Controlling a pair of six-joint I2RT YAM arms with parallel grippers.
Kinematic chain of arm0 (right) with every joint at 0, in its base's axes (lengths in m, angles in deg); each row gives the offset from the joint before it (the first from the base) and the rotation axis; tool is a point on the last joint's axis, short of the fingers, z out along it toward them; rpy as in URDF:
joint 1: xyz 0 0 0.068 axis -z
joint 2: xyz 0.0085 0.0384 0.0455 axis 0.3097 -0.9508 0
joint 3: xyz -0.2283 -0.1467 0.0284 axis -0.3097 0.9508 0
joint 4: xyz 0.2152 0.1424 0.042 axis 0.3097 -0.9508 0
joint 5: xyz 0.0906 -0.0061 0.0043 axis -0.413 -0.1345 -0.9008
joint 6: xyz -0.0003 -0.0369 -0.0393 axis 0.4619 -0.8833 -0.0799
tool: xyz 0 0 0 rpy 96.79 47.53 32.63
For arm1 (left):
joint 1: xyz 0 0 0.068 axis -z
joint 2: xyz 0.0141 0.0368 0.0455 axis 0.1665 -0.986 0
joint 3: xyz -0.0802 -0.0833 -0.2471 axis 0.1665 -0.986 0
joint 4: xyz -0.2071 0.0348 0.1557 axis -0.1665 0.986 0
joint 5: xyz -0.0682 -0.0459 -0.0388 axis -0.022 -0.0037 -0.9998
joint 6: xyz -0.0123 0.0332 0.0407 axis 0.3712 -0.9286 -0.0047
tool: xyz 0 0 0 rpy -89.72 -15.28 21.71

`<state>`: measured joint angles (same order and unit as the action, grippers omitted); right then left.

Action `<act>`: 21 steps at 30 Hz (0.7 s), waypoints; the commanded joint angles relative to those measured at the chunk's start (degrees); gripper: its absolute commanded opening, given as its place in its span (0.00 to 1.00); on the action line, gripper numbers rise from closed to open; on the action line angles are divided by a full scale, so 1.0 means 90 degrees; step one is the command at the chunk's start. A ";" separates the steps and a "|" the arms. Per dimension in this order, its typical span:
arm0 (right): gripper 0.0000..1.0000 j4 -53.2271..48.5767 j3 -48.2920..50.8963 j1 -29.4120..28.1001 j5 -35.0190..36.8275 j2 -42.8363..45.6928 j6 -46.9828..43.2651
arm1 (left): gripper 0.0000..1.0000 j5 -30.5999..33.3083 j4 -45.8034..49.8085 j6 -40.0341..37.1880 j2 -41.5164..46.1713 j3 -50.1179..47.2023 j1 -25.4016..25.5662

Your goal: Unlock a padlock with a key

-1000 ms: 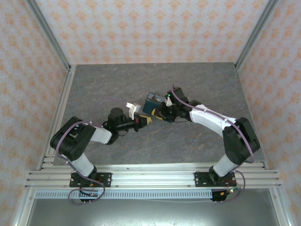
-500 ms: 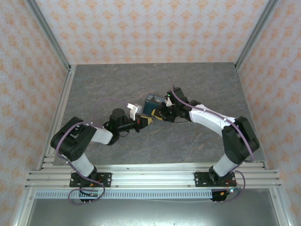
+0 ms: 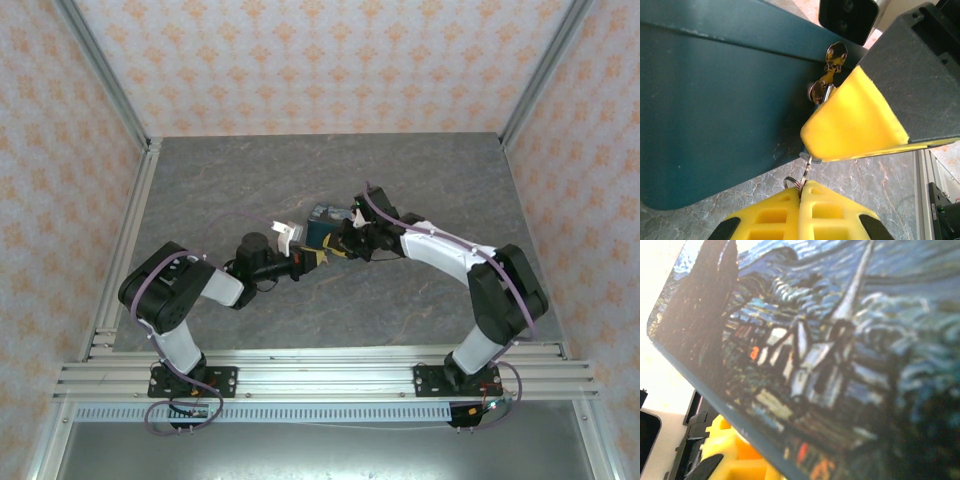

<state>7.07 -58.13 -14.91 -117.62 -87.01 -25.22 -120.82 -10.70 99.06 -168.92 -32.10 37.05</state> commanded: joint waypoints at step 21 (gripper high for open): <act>0.00 0.0177 0.0023 -0.0097 -0.0124 -0.0090 0.0131 | 0.00 0.1958 0.0271 -0.1415 0.0383 0.0114 0.1249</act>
<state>7.18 -57.39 -14.51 -116.26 -87.27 -24.74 -107.82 -8.34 95.41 -168.22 -31.55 43.56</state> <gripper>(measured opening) 0.170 0.048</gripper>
